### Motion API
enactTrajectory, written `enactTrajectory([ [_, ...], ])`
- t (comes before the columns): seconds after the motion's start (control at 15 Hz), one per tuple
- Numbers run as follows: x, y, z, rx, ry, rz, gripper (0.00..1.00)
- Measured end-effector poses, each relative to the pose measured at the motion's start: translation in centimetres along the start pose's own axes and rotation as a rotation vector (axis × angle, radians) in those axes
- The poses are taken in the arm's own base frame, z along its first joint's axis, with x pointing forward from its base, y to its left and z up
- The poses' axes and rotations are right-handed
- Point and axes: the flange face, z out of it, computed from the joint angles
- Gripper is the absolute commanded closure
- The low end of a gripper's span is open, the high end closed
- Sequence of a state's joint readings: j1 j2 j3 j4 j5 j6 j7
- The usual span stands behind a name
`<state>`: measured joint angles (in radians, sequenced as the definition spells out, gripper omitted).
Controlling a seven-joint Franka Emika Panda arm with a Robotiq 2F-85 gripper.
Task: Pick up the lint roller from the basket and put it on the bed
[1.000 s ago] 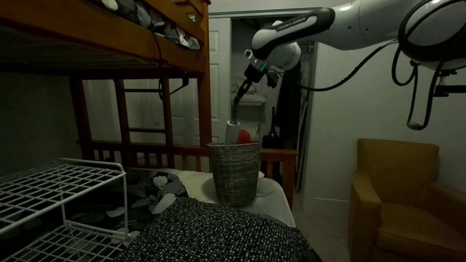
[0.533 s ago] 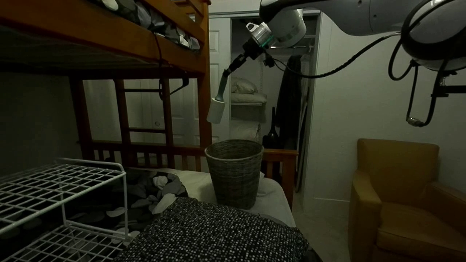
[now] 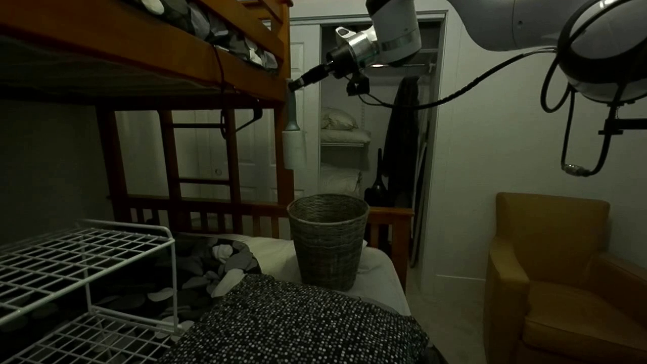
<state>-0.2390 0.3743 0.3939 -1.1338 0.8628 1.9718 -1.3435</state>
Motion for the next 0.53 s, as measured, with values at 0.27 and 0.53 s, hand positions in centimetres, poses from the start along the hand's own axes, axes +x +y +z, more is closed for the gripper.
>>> enactTrajectory([
  [0.27, -0.6, -1.0, 1.8, 0.100, 0.053, 0.012, 0.75],
  [0.53, -0.8, -1.1, 2.2, 0.108, 0.058, 0.017, 0.94],
])
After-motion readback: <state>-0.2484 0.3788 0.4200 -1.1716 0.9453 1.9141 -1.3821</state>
